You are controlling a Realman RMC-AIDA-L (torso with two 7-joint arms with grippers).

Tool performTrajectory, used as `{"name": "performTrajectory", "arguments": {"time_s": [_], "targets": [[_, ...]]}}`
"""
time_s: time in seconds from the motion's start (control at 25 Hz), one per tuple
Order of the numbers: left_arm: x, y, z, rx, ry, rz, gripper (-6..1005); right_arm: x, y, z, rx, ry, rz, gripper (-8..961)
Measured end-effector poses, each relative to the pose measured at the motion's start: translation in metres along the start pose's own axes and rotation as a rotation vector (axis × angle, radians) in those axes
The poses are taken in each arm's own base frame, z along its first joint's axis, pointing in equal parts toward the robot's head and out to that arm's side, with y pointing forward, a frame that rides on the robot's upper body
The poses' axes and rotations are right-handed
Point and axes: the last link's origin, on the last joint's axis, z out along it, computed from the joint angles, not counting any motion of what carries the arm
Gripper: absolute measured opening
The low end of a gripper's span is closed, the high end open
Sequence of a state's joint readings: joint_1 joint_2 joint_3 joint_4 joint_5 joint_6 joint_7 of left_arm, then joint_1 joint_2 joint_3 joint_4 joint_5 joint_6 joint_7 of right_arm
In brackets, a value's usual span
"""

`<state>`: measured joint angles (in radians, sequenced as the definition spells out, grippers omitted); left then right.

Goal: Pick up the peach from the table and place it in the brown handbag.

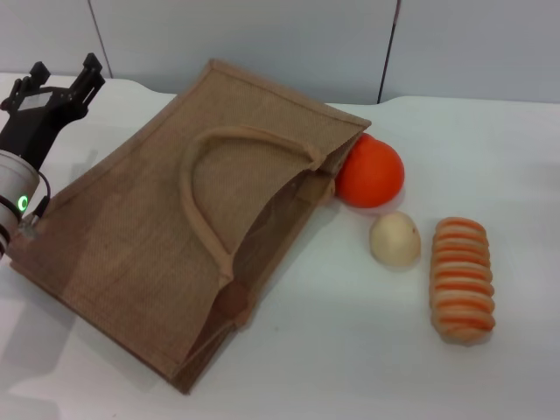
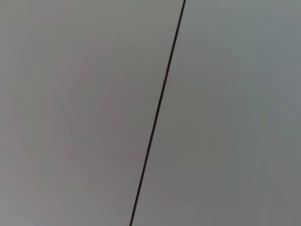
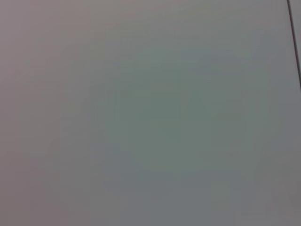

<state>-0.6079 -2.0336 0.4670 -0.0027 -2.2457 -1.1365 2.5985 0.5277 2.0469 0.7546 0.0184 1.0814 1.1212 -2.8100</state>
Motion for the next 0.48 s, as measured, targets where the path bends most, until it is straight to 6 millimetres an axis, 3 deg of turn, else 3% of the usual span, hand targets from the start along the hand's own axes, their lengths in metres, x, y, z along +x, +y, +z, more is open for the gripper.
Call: {"name": "performTrajectory", "arguments": {"time_s": [0.48], "targets": [[0.0003, 0.0009, 0.0005, -0.005, 0.001, -0.028, 876, -0.0003, 0.0019, 0.0012, -0.009, 0.001, -0.002, 896]]}}
